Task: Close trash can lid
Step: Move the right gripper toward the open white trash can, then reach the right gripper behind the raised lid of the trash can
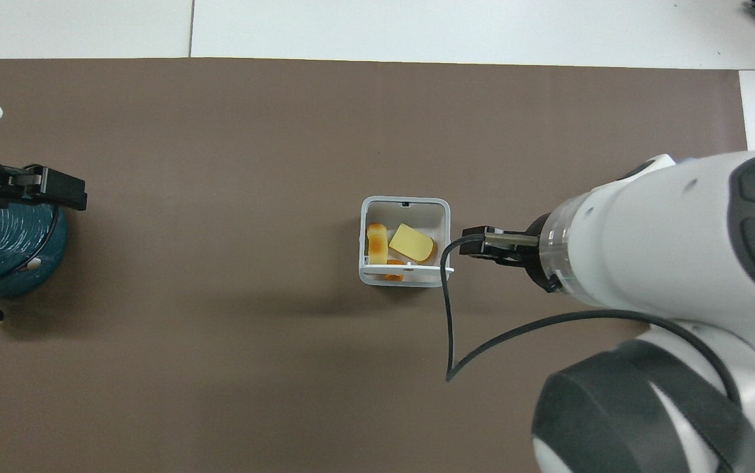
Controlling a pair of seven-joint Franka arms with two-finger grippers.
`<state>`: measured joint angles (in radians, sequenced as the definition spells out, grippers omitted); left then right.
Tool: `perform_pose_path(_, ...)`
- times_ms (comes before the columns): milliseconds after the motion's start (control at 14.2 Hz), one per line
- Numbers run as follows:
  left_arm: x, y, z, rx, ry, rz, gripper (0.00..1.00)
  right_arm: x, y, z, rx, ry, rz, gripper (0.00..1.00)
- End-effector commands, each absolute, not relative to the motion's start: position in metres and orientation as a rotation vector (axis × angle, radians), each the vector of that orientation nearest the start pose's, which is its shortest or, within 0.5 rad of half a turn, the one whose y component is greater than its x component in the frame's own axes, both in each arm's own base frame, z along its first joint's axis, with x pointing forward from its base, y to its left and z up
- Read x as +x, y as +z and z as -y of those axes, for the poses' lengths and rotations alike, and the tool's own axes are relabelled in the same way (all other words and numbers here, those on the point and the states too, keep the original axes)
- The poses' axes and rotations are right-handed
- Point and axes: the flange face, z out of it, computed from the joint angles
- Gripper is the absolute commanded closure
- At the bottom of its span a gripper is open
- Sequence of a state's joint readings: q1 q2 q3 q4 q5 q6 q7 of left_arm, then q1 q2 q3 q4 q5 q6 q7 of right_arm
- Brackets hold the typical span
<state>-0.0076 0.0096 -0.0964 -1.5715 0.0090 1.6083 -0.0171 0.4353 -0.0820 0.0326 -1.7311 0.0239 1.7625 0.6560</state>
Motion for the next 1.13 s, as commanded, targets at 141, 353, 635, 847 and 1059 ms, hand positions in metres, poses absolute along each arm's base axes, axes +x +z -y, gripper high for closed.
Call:
perform_pose_path(141, 0.549, 0.623, 0.054, -3.139, -0.043, -0.135, 0.00, 0.457, 0.602, -0.265, -3.014, -0.138, -0.281, 0.33)
perform_pose_path(353, 0.549, 0.623, 0.055, -3.139, -0.043, -0.137, 0.00, 0.450, 0.599, -0.277, -2.989, -0.111, -0.308, 0.89)
perform_pose_path(635, 0.549, 0.624, 0.055, -3.139, -0.046, -0.137, 0.00, 0.434, 0.562, -0.324, -2.990, -0.083, -0.318, 1.00)
perform_pose_path(847, 0.549, 0.624, 0.054, -3.139, -0.046, -0.135, 0.00, 0.440, 0.539, -0.334, -2.984, -0.105, -0.312, 1.00)
perform_pose_path(1059, 0.549, 0.624, 0.054, -3.139, -0.046, -0.135, 0.00, 0.453, 0.515, -0.339, -2.996, -0.157, -0.287, 1.00)
